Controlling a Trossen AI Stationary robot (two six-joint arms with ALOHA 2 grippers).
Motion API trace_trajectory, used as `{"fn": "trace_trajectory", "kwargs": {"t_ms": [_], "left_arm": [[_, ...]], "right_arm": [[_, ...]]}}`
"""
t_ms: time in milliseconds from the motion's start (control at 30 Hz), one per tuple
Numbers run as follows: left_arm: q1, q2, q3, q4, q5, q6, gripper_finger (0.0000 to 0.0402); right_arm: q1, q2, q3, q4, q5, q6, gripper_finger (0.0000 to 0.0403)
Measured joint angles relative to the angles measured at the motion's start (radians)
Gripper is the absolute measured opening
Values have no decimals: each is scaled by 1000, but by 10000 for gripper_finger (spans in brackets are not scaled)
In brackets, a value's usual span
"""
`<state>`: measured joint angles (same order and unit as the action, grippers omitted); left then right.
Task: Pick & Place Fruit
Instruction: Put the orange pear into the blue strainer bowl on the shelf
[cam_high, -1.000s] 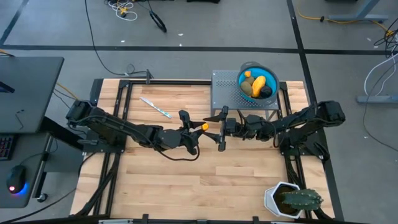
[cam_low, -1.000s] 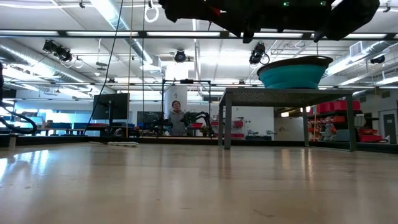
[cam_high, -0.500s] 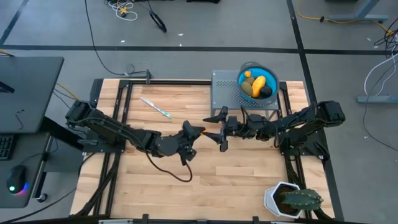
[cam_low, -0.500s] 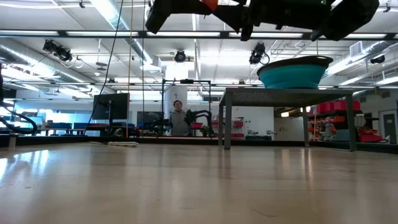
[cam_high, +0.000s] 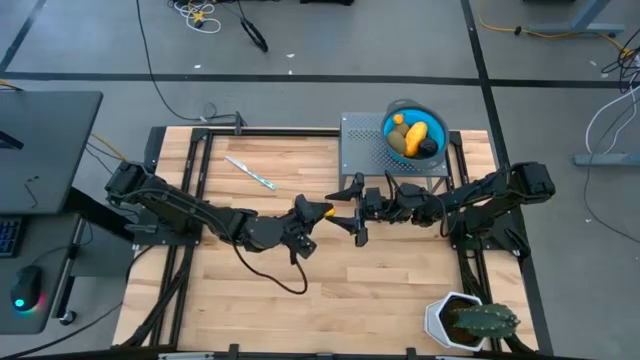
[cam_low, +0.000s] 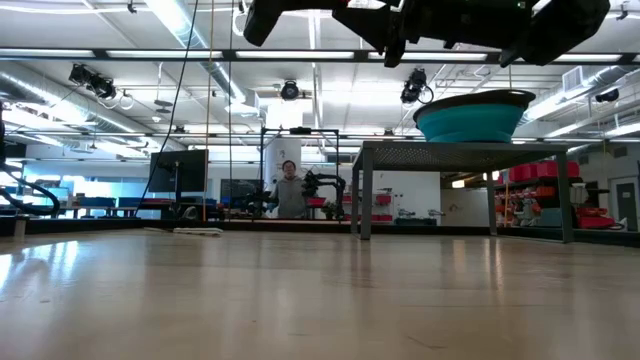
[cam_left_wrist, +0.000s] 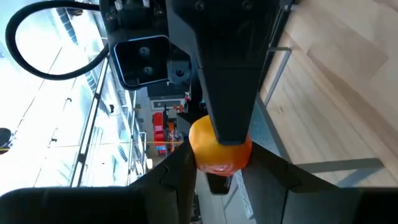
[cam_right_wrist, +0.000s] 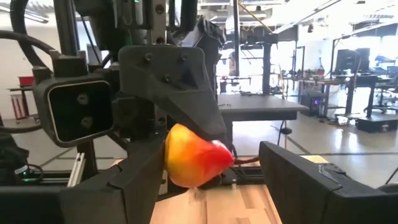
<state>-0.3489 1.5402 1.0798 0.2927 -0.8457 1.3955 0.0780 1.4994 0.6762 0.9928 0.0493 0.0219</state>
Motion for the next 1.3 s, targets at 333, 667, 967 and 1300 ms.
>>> {"fn": "trace_trajectory", "kwargs": {"t_ms": [333, 667, 967, 1300], "left_arm": [[1, 0, 0, -6, 0, -27, 123], [1, 0, 0, -12, -3, -53, 134], [-7, 0, 0, -13, 9, -56, 171], [-35, 0, 0, -17, -156, -172, 241]], "right_arm": [[1, 0, 0, 6, -4, 0, 213], [1, 0, 0, 5, -7, -3, 160], [-1, 0, 0, -1, 15, -18, 157], [-2, -18, 0, -26, 169, -96, 156]]}}
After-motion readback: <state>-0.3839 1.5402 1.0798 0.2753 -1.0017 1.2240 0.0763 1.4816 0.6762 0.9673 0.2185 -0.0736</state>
